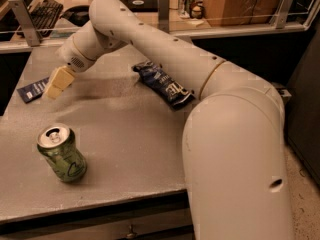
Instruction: Move rxbar blueberry near green can
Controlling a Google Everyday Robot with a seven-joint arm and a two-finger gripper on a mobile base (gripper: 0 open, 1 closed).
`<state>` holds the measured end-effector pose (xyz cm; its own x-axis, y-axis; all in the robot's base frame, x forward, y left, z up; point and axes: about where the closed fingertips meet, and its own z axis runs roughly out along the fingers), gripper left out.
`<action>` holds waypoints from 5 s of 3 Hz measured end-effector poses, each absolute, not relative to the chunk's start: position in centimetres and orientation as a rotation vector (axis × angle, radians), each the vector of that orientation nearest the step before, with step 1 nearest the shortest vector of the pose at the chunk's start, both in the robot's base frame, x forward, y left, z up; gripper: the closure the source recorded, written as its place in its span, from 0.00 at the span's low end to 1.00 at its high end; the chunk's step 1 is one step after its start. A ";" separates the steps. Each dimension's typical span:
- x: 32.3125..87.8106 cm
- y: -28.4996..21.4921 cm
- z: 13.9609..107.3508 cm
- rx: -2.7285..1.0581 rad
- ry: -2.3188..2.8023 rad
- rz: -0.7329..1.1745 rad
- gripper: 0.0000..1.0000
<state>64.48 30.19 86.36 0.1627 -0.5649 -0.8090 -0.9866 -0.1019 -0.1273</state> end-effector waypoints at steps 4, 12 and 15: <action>65.5 32.0 82.8 -1.724 1.567 0.869 0.64; 55.1 13.1 88.9 -1.890 1.445 0.617 1.00; 49.8 14.0 87.3 -1.950 1.384 0.696 0.85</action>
Offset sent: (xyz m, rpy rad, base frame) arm 0.0166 0.0225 -0.0375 -0.0061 0.1022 -0.0233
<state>49.80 13.97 87.29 0.3053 -0.6118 -0.7298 -0.9506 -0.2410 -0.1957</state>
